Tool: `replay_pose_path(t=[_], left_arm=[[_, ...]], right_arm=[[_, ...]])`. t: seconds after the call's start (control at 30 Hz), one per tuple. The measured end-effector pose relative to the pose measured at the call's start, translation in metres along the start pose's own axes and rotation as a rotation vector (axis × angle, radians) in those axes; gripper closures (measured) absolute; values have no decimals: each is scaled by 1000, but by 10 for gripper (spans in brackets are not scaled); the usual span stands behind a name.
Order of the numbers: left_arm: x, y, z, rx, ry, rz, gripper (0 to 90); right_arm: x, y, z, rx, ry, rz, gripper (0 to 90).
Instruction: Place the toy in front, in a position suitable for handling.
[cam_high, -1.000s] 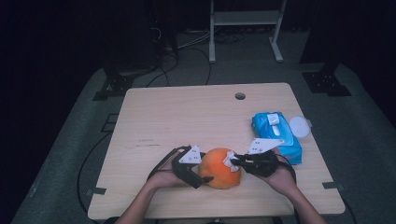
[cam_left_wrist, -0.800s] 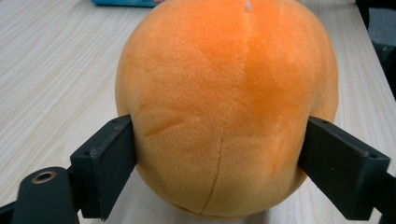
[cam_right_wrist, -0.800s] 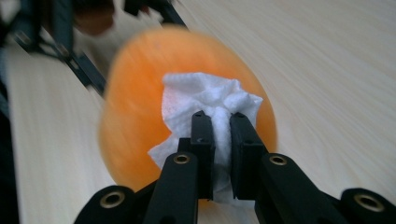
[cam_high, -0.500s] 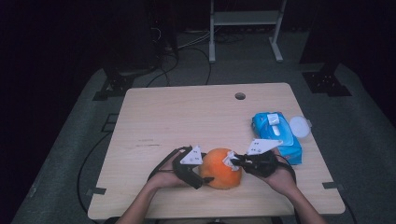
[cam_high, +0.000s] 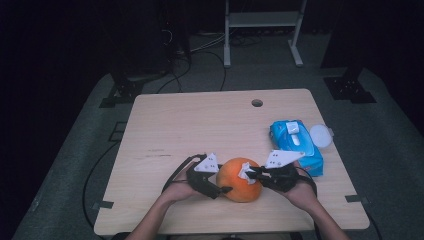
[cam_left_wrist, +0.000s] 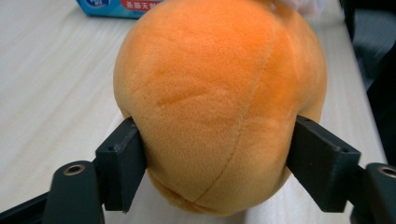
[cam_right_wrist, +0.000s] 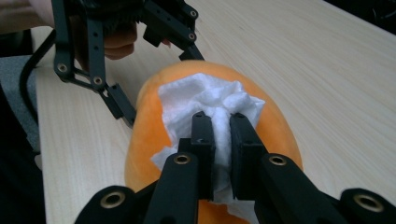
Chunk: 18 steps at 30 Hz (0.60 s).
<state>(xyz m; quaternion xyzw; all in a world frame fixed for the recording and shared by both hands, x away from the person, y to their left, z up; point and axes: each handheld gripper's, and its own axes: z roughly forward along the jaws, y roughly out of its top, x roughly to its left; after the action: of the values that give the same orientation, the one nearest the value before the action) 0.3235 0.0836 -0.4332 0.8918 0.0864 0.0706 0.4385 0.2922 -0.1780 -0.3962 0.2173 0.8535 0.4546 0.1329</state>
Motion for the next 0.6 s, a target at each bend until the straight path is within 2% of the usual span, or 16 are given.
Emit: replay_pose_path(t=[0.03, 0.1, 0.17, 0.27, 0.33, 0.37, 0.4, 0.5, 0.6], left_arm=[[1, -1, -1, -7, -5, 2, 267], [4, -3, -2, -25, -24, -22, 263], [8, -5, -1, -28, -41, -85, 189], [16, -7, -1, -57, -52, -208, 92], [18, -6, 0, -71, -76, -264, 88], [18, -5, 2, -65, -88, -278, 97], [17, -5, 4, -63, -99, -271, 131], [11, 1, 3, -78, -47, -217, 258], [0, 11, 1, -62, 16, -97, 299]], right_arm=[[0, 0, -1, 0, -2, 0, 812], [-6, -4, -3, 2, -9, 8, 812], [-11, -12, -4, 33, -33, 24, 812], [-15, -23, -5, 45, -34, 53, 812], [-15, -23, -7, 34, -27, 59, 812], [-14, -22, -7, 33, -24, 56, 812], [-13, -21, -6, 34, -24, 50, 812], [-6, -12, -5, 16, -24, 30, 812], [3, -1, -7, -23, -17, -10, 812]])
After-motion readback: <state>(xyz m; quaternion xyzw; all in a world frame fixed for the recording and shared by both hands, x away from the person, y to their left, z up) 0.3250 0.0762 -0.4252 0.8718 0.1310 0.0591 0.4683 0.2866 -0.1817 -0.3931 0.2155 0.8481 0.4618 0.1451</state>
